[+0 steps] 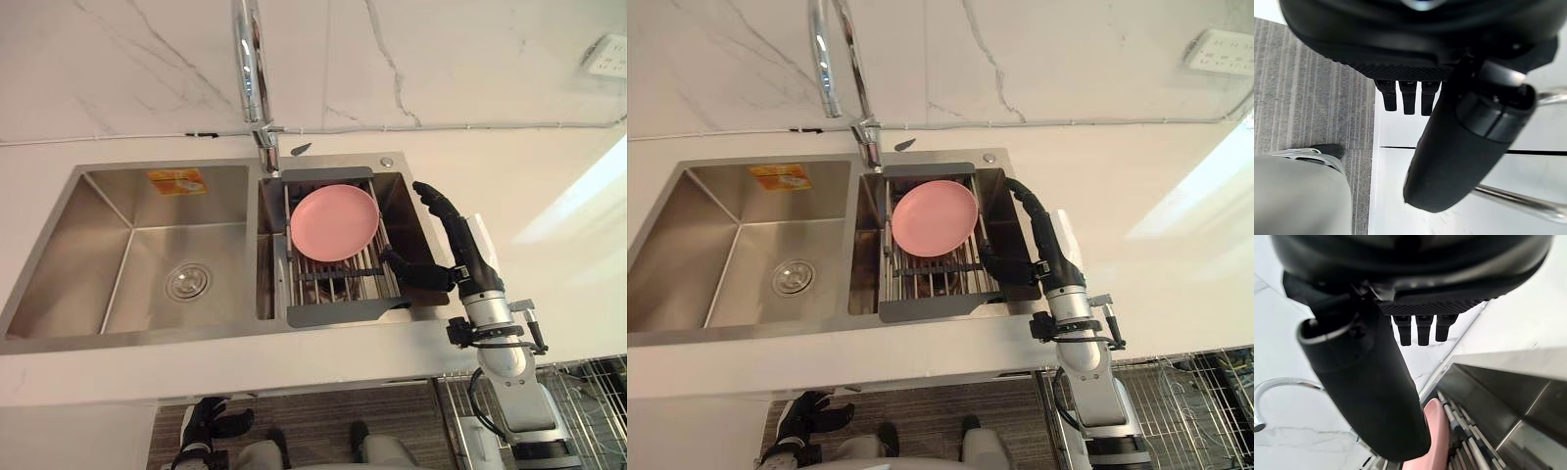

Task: Walk over to the sink, pick up the cup, carry it to the dishwasher, place the cup inside the dishwasher, then close the dishwasher door

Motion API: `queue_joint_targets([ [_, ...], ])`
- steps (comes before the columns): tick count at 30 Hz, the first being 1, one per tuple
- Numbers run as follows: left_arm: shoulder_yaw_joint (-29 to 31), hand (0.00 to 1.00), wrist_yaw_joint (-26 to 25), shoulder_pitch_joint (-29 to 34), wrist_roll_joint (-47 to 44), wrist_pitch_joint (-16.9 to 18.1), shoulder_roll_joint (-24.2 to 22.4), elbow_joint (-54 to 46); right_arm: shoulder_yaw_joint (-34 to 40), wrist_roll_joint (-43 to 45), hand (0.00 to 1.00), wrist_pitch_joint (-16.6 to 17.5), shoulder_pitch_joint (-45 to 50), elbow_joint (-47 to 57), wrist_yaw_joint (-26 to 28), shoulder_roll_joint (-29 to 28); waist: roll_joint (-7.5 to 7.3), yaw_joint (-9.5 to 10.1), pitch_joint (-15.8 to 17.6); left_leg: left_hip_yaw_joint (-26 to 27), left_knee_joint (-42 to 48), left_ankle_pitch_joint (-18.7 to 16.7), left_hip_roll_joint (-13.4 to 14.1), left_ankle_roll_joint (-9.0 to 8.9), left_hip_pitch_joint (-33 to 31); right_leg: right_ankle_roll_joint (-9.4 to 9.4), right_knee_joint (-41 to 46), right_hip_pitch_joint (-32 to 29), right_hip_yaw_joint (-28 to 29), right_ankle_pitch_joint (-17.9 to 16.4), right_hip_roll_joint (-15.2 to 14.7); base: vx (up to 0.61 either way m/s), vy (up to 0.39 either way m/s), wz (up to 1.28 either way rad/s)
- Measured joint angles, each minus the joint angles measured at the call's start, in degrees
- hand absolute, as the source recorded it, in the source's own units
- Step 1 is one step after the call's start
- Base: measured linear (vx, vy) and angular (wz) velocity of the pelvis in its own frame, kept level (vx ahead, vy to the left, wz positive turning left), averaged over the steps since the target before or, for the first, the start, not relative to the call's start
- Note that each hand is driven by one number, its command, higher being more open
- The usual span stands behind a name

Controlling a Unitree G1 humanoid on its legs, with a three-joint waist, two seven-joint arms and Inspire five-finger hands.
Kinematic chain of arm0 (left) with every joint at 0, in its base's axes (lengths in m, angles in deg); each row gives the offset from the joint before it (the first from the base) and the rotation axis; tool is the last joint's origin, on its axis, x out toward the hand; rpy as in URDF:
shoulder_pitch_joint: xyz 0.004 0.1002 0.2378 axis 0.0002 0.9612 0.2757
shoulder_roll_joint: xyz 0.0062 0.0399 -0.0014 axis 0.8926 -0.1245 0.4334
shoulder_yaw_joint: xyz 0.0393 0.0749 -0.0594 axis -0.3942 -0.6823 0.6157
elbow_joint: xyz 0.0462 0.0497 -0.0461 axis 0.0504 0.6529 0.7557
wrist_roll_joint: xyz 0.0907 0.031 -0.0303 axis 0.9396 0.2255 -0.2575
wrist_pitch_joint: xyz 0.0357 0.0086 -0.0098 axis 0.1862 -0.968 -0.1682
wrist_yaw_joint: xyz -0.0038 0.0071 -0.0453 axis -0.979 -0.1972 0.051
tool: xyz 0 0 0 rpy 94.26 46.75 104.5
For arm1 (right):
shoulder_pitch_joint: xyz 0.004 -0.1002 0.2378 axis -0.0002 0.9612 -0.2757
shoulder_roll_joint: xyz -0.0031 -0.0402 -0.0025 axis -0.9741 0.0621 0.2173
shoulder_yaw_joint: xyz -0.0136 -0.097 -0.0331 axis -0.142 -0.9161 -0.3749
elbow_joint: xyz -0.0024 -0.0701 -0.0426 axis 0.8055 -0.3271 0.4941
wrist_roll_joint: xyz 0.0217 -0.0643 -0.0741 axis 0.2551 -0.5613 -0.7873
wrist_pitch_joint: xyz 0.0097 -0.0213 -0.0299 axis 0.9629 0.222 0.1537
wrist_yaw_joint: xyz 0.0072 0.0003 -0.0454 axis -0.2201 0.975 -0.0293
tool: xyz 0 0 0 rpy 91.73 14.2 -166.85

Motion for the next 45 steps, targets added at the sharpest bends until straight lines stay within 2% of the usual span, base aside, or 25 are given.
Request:
queue_joint_targets([
  [5,0.0,0.9,0.0,0.1,0.0,-0.1,0.0,0.1,-0.5,0.0,0.9,0.0,2.2,0.0,1.5,2.4,0.43,-0.05,-0.3,-1.4,-1.1,0.2,-0.8,-0.02,1.0,0.46,-3.3,2.8,-1.6,0.9,-0.7,0.03,0.022,0.14],
  [6,0.0,0.9,-0.2,0.3,0.0,0.0,0.4,0.0,-1.8,0.0,0.9,0.1,2.3,-2.3,2.2,4.2,0.6,-0.33,-1.7,-3.9,-9.3,6.8,-2.1,0.2,2.9,0.18,-8.1,4.0,-3.5,4.8,-0.7,0.0,0.003,0.07],
  [14,0.0,0.9,-0.1,0.4,0.0,0.0,0.2,0.2,-1.7,-1.5,0.9,0.0,2.3,-3.1,1.9,3.0,0.58,-0.46,-1.7,-3.9,-9.7,6.8,-2.1,0.19,4.1,0.18,-8.3,5.1,-3.6,4.8,-0.7,0.0,0.0,0.0],
  [21,-0.2,0.9,0.6,0.3,0.0,-0.7,-0.6,1.8,1.4,-4.7,0.9,-1.9,2.2,-3.7,-2.7,-2.4,0.58,-0.31,-1.7,-4.5,-11.9,8.0,-2.0,0.14,6.3,0.23,-8.4,7.0,-4.5,4.7,-0.9,-0.02,-0.008,0.05],
  [26,-0.8,0.9,0.7,0.6,0.0,-1.2,0.0,3.2,3.3,-6.1,0.9,-2.2,2.0,-3.7,-5.0,-2.5,0.61,0.08,-1.7,-4.8,-13.6,9.1,-2.0,-0.01,7.0,0.25,-8.2,7.1,-5.0,4.6,-0.8,-0.05,-0.018,0.05],
  [31,-1.2,0.9,0.7,0.8,0.0,-1.4,0.3,4.4,3.2,-6.2,0.9,-2.2,1.8,-3.7,-4.9,-1.0,0.64,0.31,-1.7,-5.3,-14.7,9.6,-2.0,-0.33,6.8,0.47,-7.6,6.4,-5.4,4.0,-0.9,-0.03,-0.014,0.05],
  [38,-1.2,0.9,0.7,1.6,0.0,-1.4,0.3,4.4,-0.8,-6.3,0.9,-2.2,-2.7,-8.9,-2.8,3.9,0.66,0.53,-1.7,-5.9,-14.7,9.8,-2.1,-0.09,5.7,0.38,-7.4,5.5,-6.1,4.0,-1.0,0.01,-0.006,0.05],
  [45,-1.1,0.9,0.6,1.5,-0.1,-1.3,0.3,3.3,-3.1,-7.4,0.9,-2.2,-6.9,-12.8,-2.2,6.1,0.45,1.55,-1.2,-7.1,-14.2,9.7,-2.3,-0.11,4.9,0.41,-6.9,5.3,-7.4,3.2,-1.4,0.02,-0.013,0.1],
])
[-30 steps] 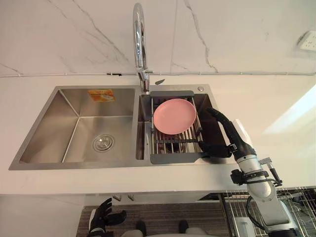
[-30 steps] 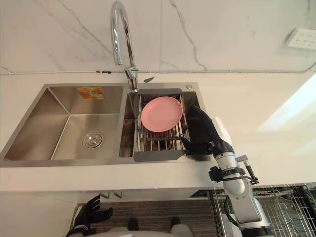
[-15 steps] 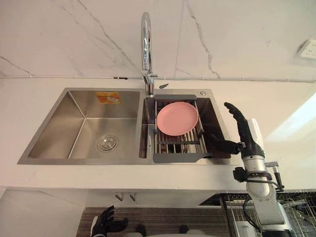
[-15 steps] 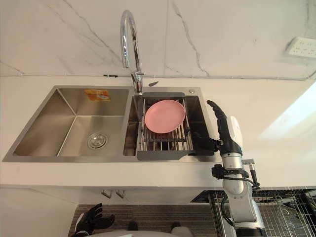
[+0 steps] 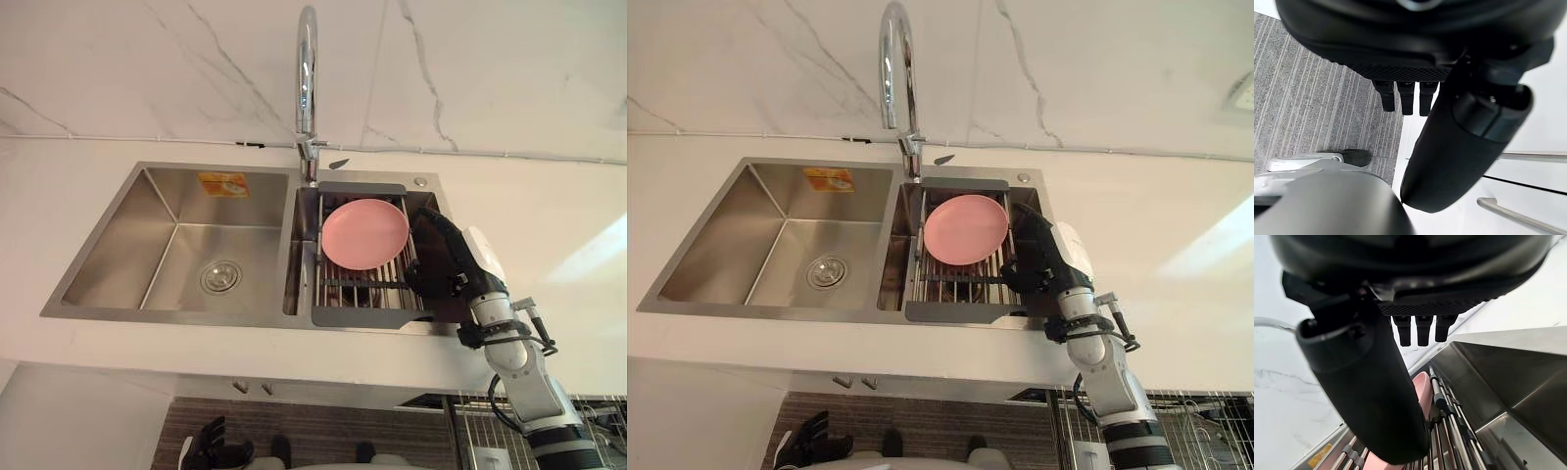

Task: Walk over to the sink, pick up the cup, carry it to the dishwasher, place the cup inside the dishwasher, then close the dishwasher door

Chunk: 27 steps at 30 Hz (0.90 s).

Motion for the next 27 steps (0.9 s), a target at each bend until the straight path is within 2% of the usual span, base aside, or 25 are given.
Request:
queue_joint_targets([
  [8,0.8,0.9,-0.1,0.0,0.0,0.2,-0.1,-1.5,-4.1,-4.6,0.9,0.0,-4.9,-2.4,-0.2,2.1,-0.38,0.48,2.0,-0.8,1.5,-0.3,-0.1,-0.06,-1.4,-0.16,2.9,-1.6,-0.8,-1.5,-0.3,-0.03,-0.017,0.07],
  [19,0.9,0.9,-1.0,-1.5,-0.1,0.7,-0.2,-1.8,-7.5,-12.7,0.9,-0.8,-10.8,-7.7,-1.0,4.0,-0.38,0.85,5.0,-1.3,3.0,-0.5,-0.2,0.01,-2.9,-0.14,3.8,-2.5,-1.2,-1.6,-0.7,-0.01,-0.005,0.02],
  [20,0.9,0.9,-1.0,-1.6,-0.1,0.7,-0.2,-1.9,-7.7,-12.8,0.3,-0.9,-11.3,-7.9,-1.1,4.0,-0.39,0.81,5.3,-1.3,3.1,-0.5,-0.2,0.0,-2.9,-0.15,3.9,-2.5,-1.2,-1.6,-0.7,-0.04,-0.004,0.0],
  [27,0.8,0.9,-1.1,-1.7,-0.7,0.7,-0.2,-3.0,-8.8,-16.7,0.3,-1.8,-16.1,-9.6,-3.9,5.8,-0.39,0.93,6.5,-1.5,5.1,-1.0,-0.2,-0.09,-4.8,-0.24,4.6,-3.8,-1.3,-1.7,-0.7,-0.03,-0.003,0.01],
])
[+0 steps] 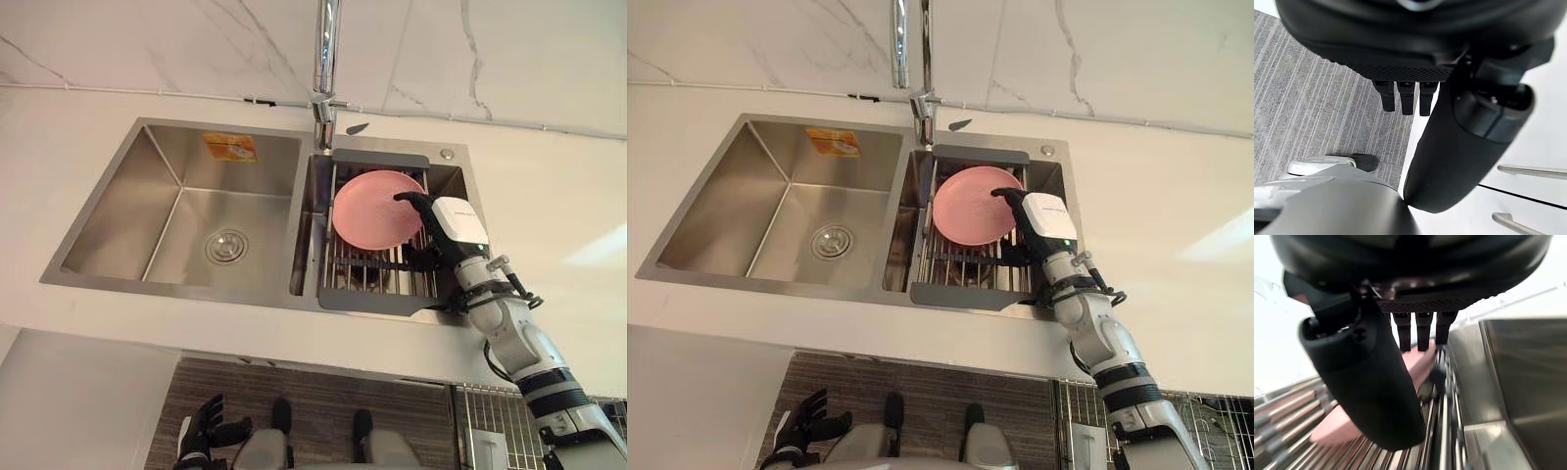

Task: Walk over to the sink, pick up the cup, carry it to the dishwasher, place the cup inside the dishwasher, then close the dishwasher door

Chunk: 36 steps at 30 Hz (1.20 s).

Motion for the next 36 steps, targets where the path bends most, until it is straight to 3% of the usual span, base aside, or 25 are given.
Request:
queue_joint_targets([
  [15,-0.2,0.9,0.0,-0.6,-0.6,0.0,0.4,-0.2,0.4,-0.3,0.3,-0.2,-1.1,1.8,-1.2,0.2,-0.63,0.79,0.8,-0.5,-0.4,-0.2,0.2,-0.07,0.0,-0.06,-0.2,0.0,-0.2,0.0,0.2,0.0,0.0,0.0],
  [23,0.2,0.9,0.0,-0.6,-0.5,0.0,0.2,-0.2,3.5,-0.3,0.3,0.3,5.1,14.6,-1.2,0.2,-0.65,0.3,0.8,0.3,-1.7,-0.2,0.5,-0.06,1.7,-0.09,-0.8,1.0,0.5,0.0,0.5,0.02,-0.009,-0.05],
  [36,0.3,0.9,0.0,-0.5,-0.4,0.0,0.4,1.0,9.4,-0.3,0.3,5.2,12.6,29.7,-3.7,-0.7,-1.25,-0.6,-0.9,1.4,-3.7,-0.2,0.4,-0.05,4.9,-0.09,-2.0,3.3,1.5,0.0,0.6,0.0,-0.003,-0.04],
])
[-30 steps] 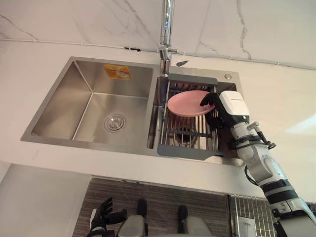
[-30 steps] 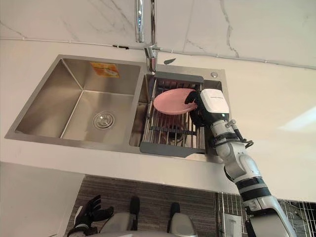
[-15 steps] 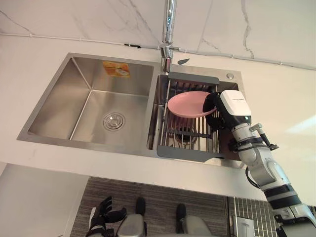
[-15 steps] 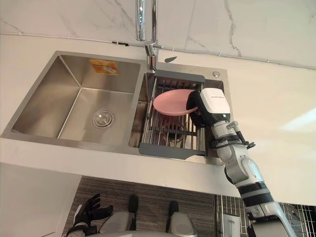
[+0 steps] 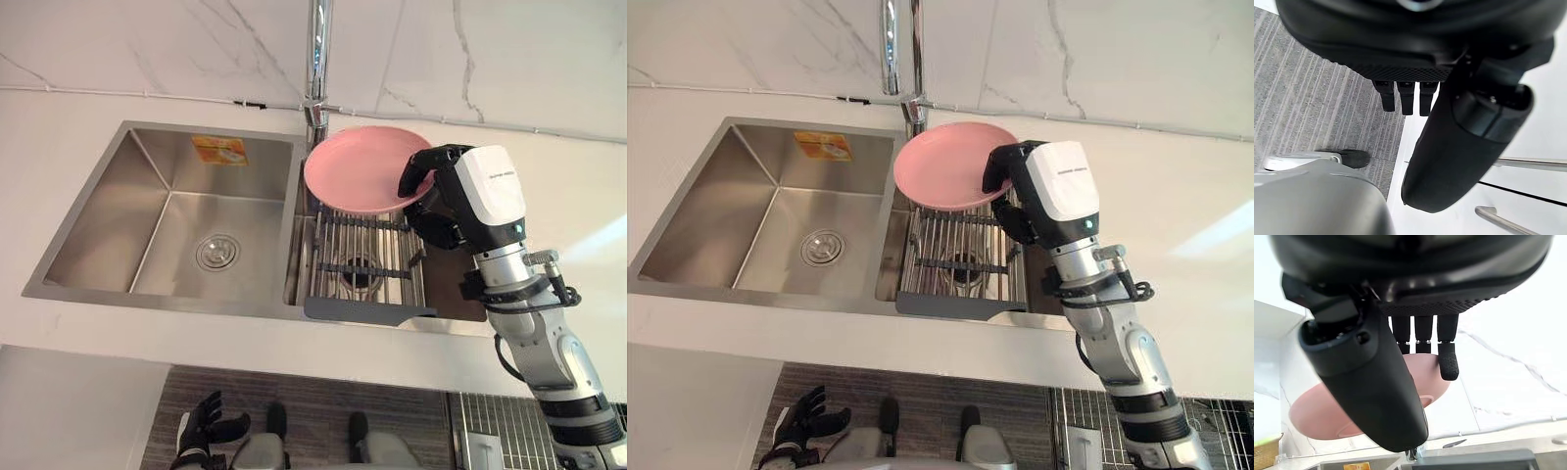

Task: Walk over to the sink, pick up the cup, carry it to the dishwasher, place the cup inside the dishwasher, then close the dishwasher door

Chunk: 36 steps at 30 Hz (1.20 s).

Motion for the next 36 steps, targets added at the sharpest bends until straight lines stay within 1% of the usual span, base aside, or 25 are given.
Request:
queue_joint_targets([
  [1,0.0,0.9,0.0,0.0,0.0,0.0,0.1,0.8,0.6,0.0,0.3,0.1,1.5,0.4,0.0,-0.6,-0.09,-0.09,-0.7,0.2,-0.2,0.0,0.0,0.0,0.3,0.0,0.0,0.0,0.2,0.0,0.0,0.01,-0.005,-0.08],
  [4,0.0,0.9,0.0,0.2,0.0,-0.1,0.1,1.2,3.4,0.1,0.3,0.2,4.7,1.3,0.0,-2.8,-0.09,-0.24,-1.5,1.0,-0.6,0.0,0.0,0.0,1.2,0.01,-0.1,0.4,1.0,0.0,0.0,0.0,-0.004,-0.14],
  [8,0.0,0.9,0.1,0.6,0.1,-0.1,0.2,1.8,7.3,0.6,0.3,0.2,8.7,3.8,-0.1,-6.1,-0.07,-1.57,-2.4,1.5,-0.7,0.0,0.0,-0.01,2.1,0.02,-0.1,1.1,1.5,0.0,0.1,-0.03,-0.009,-0.08],
  [12,0.0,0.9,0.1,0.9,1.0,-0.1,0.2,3.0,11.3,1.3,0.3,0.2,13.3,6.3,-0.3,-9.6,0.17,-2.26,-3.8,1.9,-0.5,-0.2,0.1,-0.09,2.4,0.01,-0.1,1.4,1.9,0.0,0.2,-0.04,-0.02,-0.05],
  [15,0.0,0.9,0.2,0.8,1.0,-0.1,0.3,3.1,13.6,2.6,0.3,0.2,15.3,8.2,-1.3,-10.9,0.45,-3.25,-4.0,1.1,2.7,-1.5,0.1,-0.07,-0.2,-0.03,0.0,0.7,1.4,0.0,0.1,-0.05,-0.024,0.1],
  [18,-0.1,0.9,0.2,0.4,1.0,-0.1,0.1,3.1,16.1,3.0,0.3,0.2,16.7,9.7,-2.2,-10.9,1.02,-3.33,-4.0,-0.1,5.6,-2.2,0.1,-0.03,-2.5,-0.09,0.2,0.2,0.4,0.0,0.2,-0.03,-0.029,0.2],
  [21,-0.2,0.9,0.2,-0.6,1.0,-0.1,-0.3,3.1,18.1,3.4,0.3,0.1,16.2,9.9,-2.8,-10.9,1.8,-3.18,-3.5,-0.8,10.9,-4.4,0.5,-0.26,-5.4,-0.42,2.3,-1.3,0.2,-0.2,0.4,-0.03,-0.02,0.07],
  [23,-0.2,0.9,0.2,-0.9,1.0,-0.1,-0.3,3.1,18.2,3.5,0.3,0.1,15.7,9.9,-3.0,-10.9,2.12,-3.35,-3.3,-0.5,14.2,-6.1,0.9,-0.54,-7.4,-0.72,4.3,-3.5,1.6,-0.7,0.8,-0.09,-0.012,-0.22],
  [25,0.0,0.9,0.1,-1.2,1.0,-0.1,-0.3,3.1,18.2,3.5,0.3,0.1,15.6,9.9,-3.3,-10.9,2.14,-3.44,-3.2,-0.6,15.8,-7.1,0.6,-0.59,-8.8,-0.68,5.2,-5.4,3.2,-0.9,1.2,-0.09,0.007,-0.38],
  [26,0.1,0.9,0.1,-1.1,1.0,-0.1,-0.3,3.1,18.2,3.5,0.3,0.1,15.7,9.9,-3.3,-11.0,2.03,-3.85,-3.1,-0.5,16.4,-7.5,0.5,-0.81,-9.3,-0.53,5.3,-6.3,4.6,-0.7,1.4,-0.1,0.046,-0.68],
  [27,0.6,0.9,0.0,-1.0,1.0,-0.1,-0.5,3.0,18.3,3.4,0.3,0.0,15.7,9.9,-3.3,-11.2,2.02,-3.84,-2.5,0.0,18.0,-8.5,0.5,-0.32,-9.8,-0.22,5.3,-7.3,6.9,-0.1,2.0,-0.08,0.04,-0.67],
  [28,0.9,0.9,0.0,-1.0,1.0,-0.1,-0.5,3.0,18.3,3.4,0.3,0.0,15.7,9.9,-3.4,-11.4,2.0,-3.83,-2.3,0.4,18.3,-8.7,0.6,-0.27,-9.9,-0.19,5.3,-7.5,7.6,0.0,2.2,-0.11,0.078,-1.02],
  [30,2.6,0.9,-0.2,-1.0,0.9,0.0,-0.9,2.8,18.3,3.2,0.3,-0.9,14.7,9.8,-4.0,-12.9,1.86,-3.36,-1.1,5.7,21.5,-10.7,2.1,0.38,-11.6,0.52,4.4,-10.2,13.1,2.4,3.6,-0.11,0.105,-1.22],
  [31,3.0,0.9,-0.1,-1.2,0.9,0.0,-0.9,2.7,18.3,3.2,0.3,-1.5,14.4,9.8,-4.2,-13.2,1.83,-3.36,-0.5,6.8,22.3,-11.1,2.4,0.56,-12.0,0.62,4.0,-10.6,14.0,2.9,3.8,-0.11,0.123,-1.14],
  [32,3.9,0.9,-0.2,-1.6,0.9,0.0,-0.9,2.2,18.4,3.2,0.3,-2.7,14.2,9.6,-4.7,-13.4,1.45,-3.72,0.4,9.0,23.6,-11.6,2.8,1.12,-12.6,-0.29,3.0,-11.3,14.5,3.4,3.7,-0.12,0.116,-0.96],
  [33,4.9,0.9,-0.2,-1.6,0.9,0.0,-0.9,1.3,18.6,3.2,0.3,-3.7,14.4,9.3,-4.6,-13.5,1.41,-3.87,1.1,11.0,23.9,-11.9,3.6,1.89,-12.6,-1.86,1.8,-11.3,12.5,3.3,2.8,-0.14,0.127,-1.04],
  [34,6.0,0.9,-0.2,-2.0,0.9,0.1,-0.9,0.8,19.3,2.9,0.3,-4.3,14.7,9.2,-4.6,-13.5,2.11,-3.7,1.7,12.9,23.4,-11.8,4.8,2.79,-12.5,-3.38,3.1,-12.0,9.4,2.0,2.4,-0.12,0.096,-0.84],
  [35,6.7,0.9,-0.2,-2.0,0.9,0.2,-0.8,0.6,19.4,2.7,0.3,-4.4,14.7,9.1,-4.6,-13.5,2.14,-3.44,1.7,14.1,23.2,-11.7,5.3,2.88,-12.4,-3.13,6.6,-13.1,7.2,1.2,1.8,-0.08,0.077,-0.65],
  [36,7.4,0.9,-0.2,-2.0,0.9,0.3,-0.6,0.5,19.5,2.5,0.3,-4.4,14.7,9.1,-4.5,-13.5,2.09,-3.23,1.7,14.9,22.9,-11.7,5.6,2.9,-12.0,-3.25,9.7,-13.7,5.4,0.4,1.3,-0.05,0.076,-0.69],
])
